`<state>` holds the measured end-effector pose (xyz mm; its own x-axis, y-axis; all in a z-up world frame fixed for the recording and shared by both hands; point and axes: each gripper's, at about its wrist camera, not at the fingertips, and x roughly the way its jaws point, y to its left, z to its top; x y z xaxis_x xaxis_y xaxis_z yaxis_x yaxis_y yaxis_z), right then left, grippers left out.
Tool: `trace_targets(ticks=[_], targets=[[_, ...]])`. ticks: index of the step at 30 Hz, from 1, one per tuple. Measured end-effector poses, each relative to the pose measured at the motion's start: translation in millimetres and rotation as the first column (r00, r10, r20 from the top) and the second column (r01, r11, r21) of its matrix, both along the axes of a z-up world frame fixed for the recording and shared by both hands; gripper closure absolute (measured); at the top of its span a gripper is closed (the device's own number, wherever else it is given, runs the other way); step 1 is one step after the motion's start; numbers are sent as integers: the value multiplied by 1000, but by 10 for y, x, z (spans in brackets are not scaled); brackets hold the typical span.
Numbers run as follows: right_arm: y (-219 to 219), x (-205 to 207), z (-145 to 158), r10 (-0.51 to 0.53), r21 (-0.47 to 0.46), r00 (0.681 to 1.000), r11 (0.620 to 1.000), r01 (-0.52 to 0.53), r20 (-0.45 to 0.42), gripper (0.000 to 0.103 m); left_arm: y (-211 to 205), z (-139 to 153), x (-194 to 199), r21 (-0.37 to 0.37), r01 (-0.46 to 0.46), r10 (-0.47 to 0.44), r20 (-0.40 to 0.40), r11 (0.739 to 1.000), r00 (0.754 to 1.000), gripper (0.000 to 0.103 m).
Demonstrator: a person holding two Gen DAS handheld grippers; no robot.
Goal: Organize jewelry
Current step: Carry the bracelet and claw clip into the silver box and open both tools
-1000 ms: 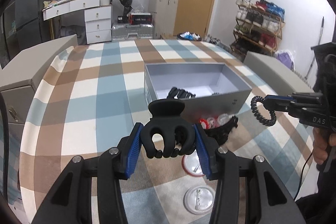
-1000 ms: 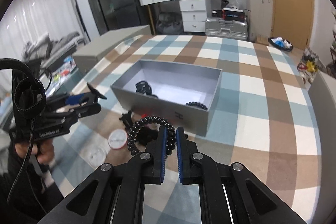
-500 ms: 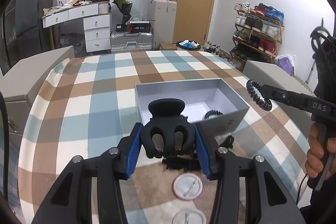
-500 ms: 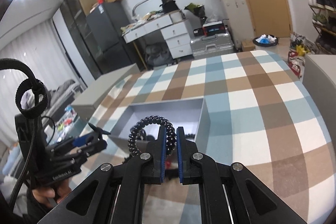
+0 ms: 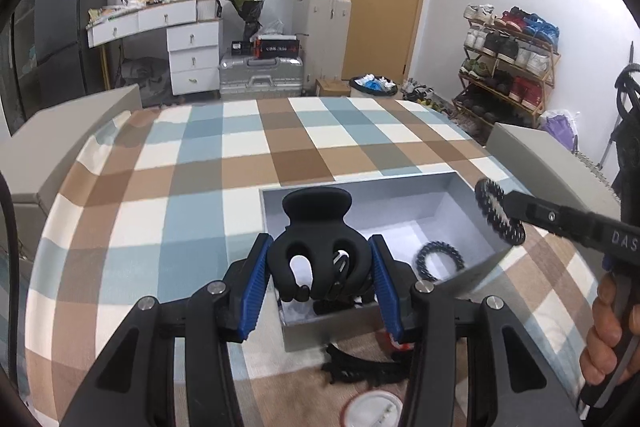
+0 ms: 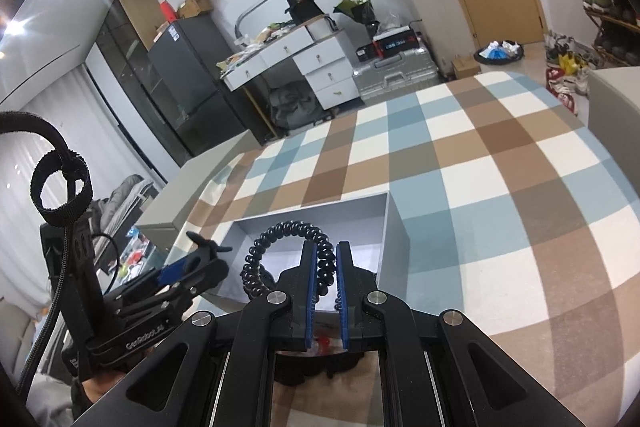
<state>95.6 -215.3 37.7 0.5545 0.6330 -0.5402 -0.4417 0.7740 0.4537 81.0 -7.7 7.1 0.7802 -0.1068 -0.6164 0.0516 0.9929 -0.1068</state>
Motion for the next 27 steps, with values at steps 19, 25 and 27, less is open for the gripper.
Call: trace_targets(ticks=[19,25,27], targets=[[68,83,-117,4,28,999,1000,-3,-36,94,-200,85,113,29,38,-38,31,999,999,61],[57,74,-93,-10,21,1000,1000,11,-24,94,-253,12,163,58,43,-44,13,997,999,61],[58,83,-100,-12,16,1000,1000,12,-28,94,-267,21,142,66,47,-48,14,997,999,61]])
